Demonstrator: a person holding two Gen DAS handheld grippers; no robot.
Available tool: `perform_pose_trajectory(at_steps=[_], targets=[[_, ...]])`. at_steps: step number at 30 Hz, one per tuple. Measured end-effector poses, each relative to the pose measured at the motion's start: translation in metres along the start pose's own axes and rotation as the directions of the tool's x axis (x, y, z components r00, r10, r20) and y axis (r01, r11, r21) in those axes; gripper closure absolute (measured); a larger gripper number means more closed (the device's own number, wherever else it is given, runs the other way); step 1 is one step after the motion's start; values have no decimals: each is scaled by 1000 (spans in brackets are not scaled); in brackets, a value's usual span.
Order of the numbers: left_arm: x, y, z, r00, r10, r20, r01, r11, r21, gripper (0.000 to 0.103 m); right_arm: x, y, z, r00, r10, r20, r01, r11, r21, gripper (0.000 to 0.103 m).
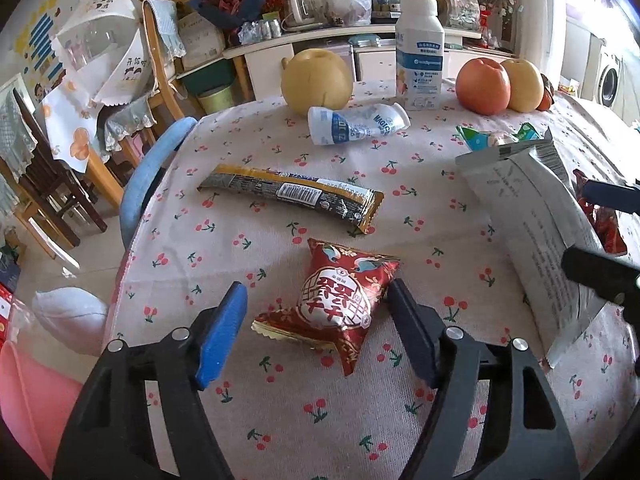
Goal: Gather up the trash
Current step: 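Grasp the red snack packet with the left tool while the right tool grasps the silver foil bag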
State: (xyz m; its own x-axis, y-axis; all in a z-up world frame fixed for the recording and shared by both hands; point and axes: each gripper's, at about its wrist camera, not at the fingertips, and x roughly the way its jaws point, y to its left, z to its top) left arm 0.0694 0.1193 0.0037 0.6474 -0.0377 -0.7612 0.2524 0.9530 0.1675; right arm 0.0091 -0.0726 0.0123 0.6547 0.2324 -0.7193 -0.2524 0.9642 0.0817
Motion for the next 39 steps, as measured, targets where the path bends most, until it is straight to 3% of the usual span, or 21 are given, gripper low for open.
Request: perform_pose_trajectory(at_steps=[7,11,12,13,16,20,23,29,33,35,39], targets=[[2,4,0,998,-57,-11,57,997,-58,41,17,15,-1,998,-67,-8,66,990,-128,6],[1,4,-1,998,-59,-11,58,996,-60,46,22,21,-1,999,-37,-26,32,986,-163,7],[1,4,-1,998,-61,-12,60,996,-63,47,23,23,-2,999,-24,-32,18,985,-172,9],[0,4,-1,998,-62,-14,61,996,-66,48,24,26,-3,999,0,-49,-8,984,-177,19],[0,8,-3,996,-90,-24,87,991,-103,55,27,33,-5,995,48,-82,-64,979,-194,20],[-2,10,-5,995,-94,-28,91,989,-117,55,28,31,-5,994,63,-94,-79,982,-174,19],[-2,10,-6,996,-88,-29,85,989,-118,53,33,29,-6,991,69,-117,-85,986,-140,11],[1,11,-3,997,-73,-32,68,988,-136,46,32,36,-8,991,55,-123,-76,982,-172,10],[0,12,-2,996,-84,-25,80,985,-152,46,31,37,-8,993,47,-111,-67,982,-178,21],[0,11,-2,996,-91,-24,87,984,-154,54,30,37,-8,993,48,-106,-66,983,-173,24],[-2,13,-3,994,-105,-26,100,982,-162,56,26,39,-10,995,46,-92,-62,981,-182,30]])
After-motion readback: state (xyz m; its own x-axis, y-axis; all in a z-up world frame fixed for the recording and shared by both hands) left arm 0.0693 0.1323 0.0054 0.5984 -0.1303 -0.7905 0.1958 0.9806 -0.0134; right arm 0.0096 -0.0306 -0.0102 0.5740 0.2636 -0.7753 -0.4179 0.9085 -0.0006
